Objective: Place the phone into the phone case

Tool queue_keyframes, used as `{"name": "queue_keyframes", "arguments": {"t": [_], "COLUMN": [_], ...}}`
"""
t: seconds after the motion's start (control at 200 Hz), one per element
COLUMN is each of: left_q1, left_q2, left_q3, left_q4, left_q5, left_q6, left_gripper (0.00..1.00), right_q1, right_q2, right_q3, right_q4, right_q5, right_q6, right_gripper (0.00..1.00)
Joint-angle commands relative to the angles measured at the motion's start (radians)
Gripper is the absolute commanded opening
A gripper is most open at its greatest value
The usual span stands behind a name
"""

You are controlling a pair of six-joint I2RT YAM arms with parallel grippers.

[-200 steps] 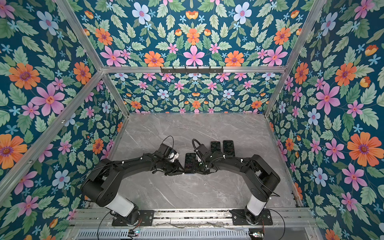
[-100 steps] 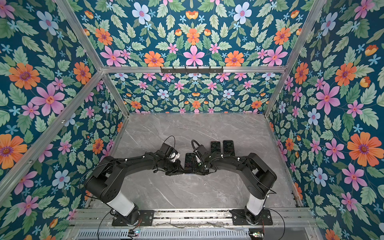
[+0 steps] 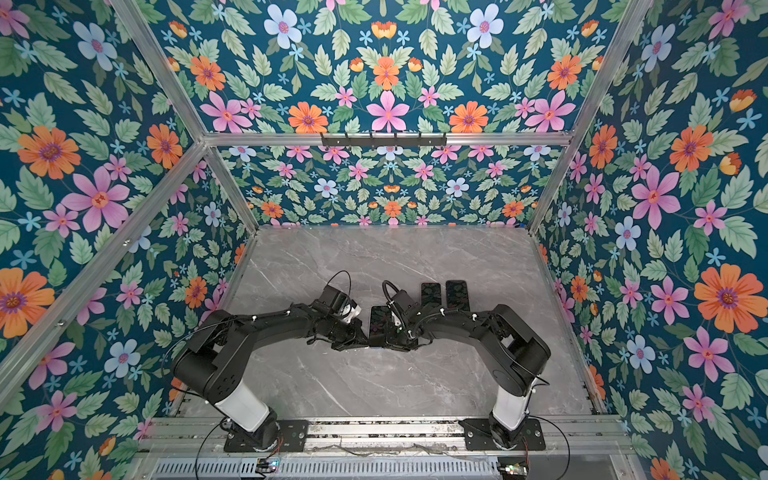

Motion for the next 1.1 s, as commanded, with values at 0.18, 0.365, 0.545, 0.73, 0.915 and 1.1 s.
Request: {"name": "queue_keyframes", "arguments": {"t": [0.18, 0.365, 0.545, 0.73, 0.915, 1.1], "left_q1": [-0.004, -0.004, -0.004, -0.004, -0.004, -0.004], "left_q2": [0.033, 0.043, 0.052, 0.064, 0.068, 0.033], "left_q3": [-0.005, -0.003, -0.003, -0.004, 0.005, 0.045], "left_q4": [-0.035, -0.023, -0.012, -0.007, -0.023, -0.118], "left_q5": [-0.076, -0.074, -0.073, -0.074, -0.085, -0.135], "left_q6": [0.015, 0.010, 0.007, 0.005, 0.013, 0.054], "left_gripper": [0.07, 0.07, 0.07, 0.07, 0.06, 0.12], "right_q1": [0.012, 0.014, 0.015, 0.018, 0.020, 0.020], "right_q2": [0.013, 0.018, 0.020, 0.024, 0.018, 0.004], "right_q3": [0.008, 0.016, 0.017, 0.023, 0.023, 0.030], "right_q4": [0.059, 0.061, 0.070, 0.077, 0.078, 0.058], "right_q5": [-0.028, -0.028, -0.030, -0.031, -0.029, -0.004], "right_q6": [-0.004, -0.008, -0.010, -0.012, -0.016, -0.030], "right_gripper": [0.30, 0.30, 0.30, 0.30, 0.30, 0.30]}}
